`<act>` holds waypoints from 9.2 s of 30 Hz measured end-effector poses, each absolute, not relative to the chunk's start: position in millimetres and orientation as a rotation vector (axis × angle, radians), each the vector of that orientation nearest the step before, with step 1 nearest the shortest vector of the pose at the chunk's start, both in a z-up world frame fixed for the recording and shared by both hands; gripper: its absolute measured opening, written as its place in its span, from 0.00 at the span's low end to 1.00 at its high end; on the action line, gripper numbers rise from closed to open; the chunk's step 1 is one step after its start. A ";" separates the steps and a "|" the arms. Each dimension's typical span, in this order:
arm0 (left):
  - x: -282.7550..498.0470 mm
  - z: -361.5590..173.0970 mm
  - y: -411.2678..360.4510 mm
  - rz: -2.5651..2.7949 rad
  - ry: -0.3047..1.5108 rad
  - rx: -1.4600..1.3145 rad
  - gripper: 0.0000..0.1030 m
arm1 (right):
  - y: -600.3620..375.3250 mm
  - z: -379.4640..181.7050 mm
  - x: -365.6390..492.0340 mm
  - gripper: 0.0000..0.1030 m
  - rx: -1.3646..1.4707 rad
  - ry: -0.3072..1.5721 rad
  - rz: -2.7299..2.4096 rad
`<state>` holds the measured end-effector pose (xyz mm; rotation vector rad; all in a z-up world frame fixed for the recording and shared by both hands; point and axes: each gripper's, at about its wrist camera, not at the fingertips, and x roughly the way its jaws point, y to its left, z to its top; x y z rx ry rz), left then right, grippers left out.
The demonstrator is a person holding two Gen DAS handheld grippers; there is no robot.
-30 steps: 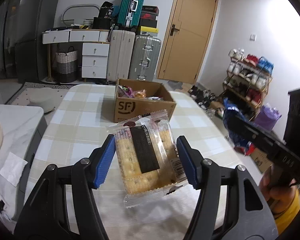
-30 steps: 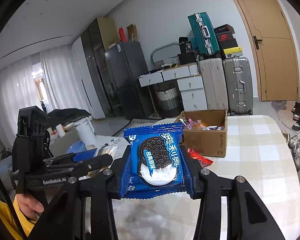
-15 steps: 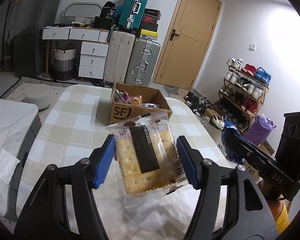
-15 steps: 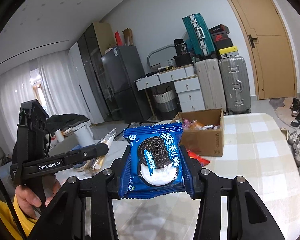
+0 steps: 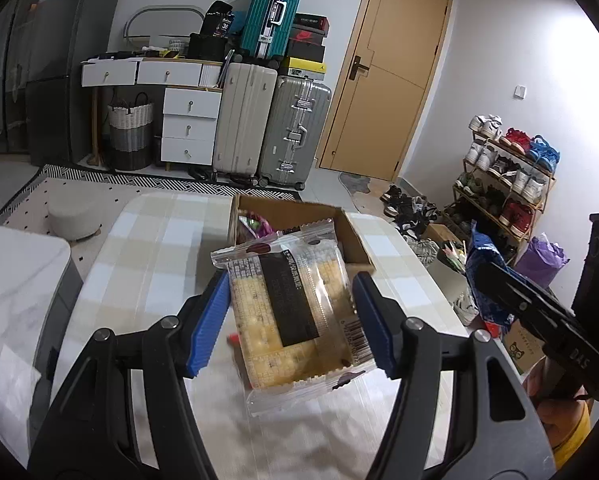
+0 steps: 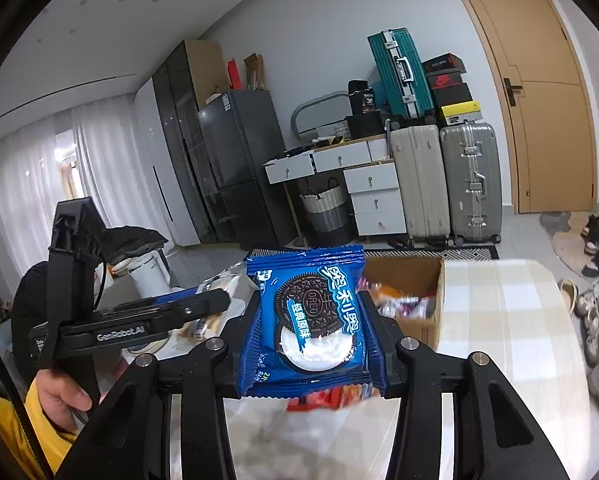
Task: Organize snacks
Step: 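Lift both packets and carry them over the cardboard box, then open both grippers to drop the packets into the box, then move both grippers back toward the two red packets on the table, then grasp the red chocolate bar with the left gripper while the right grasps the red chip bag, then lift both red packets and carry them over the cardboard box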
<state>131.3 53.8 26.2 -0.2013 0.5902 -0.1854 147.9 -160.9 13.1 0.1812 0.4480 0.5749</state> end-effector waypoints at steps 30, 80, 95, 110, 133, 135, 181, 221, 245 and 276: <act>479.0 -11.0 4.3 -0.198 0.813 -0.087 0.39 | -143.3 -35.4 396.4 0.43 0.194 0.719 0.468; 211.0 33.5 33.6 -0.082 0.626 -0.104 0.85 | -134.7 27.3 195.4 0.81 0.160 0.502 0.493; 60.2 56.0 50.0 -0.040 0.492 -0.141 0.99 | -140.0 32.9 66.7 0.97 0.153 0.347 0.509; 34.8 0.0 64.1 0.002 0.584 -0.169 0.99 | -157.8 -27.9 55.7 0.98 0.217 0.470 0.454; 203.6 -108.3 65.1 0.020 0.839 -0.210 0.99 | -147.6 -120.2 195.7 0.98 0.244 0.752 0.441; 219.7 -118.0 65.0 0.025 0.867 -0.215 0.99 | -142.7 -127.4 214.3 0.97 0.254 0.781 0.439; 299.9 -188.5 53.3 0.042 1.054 -0.174 0.98 | -165.1 -192.7 253.3 0.38 0.446 0.824 0.563; 252.1 -138.8 -16.0 -0.093 0.999 -0.025 0.40 | -201.2 -182.6 228.8 0.38 0.524 0.731 0.580; 112.0 3.0 18.9 -0.254 0.675 -0.206 0.40 | -188.2 -58.2 97.4 0.38 0.394 0.542 0.628; 166.0 64.6 63.4 -0.246 0.607 -0.224 0.40 | -133.8 39.6 189.3 0.38 0.173 0.485 0.635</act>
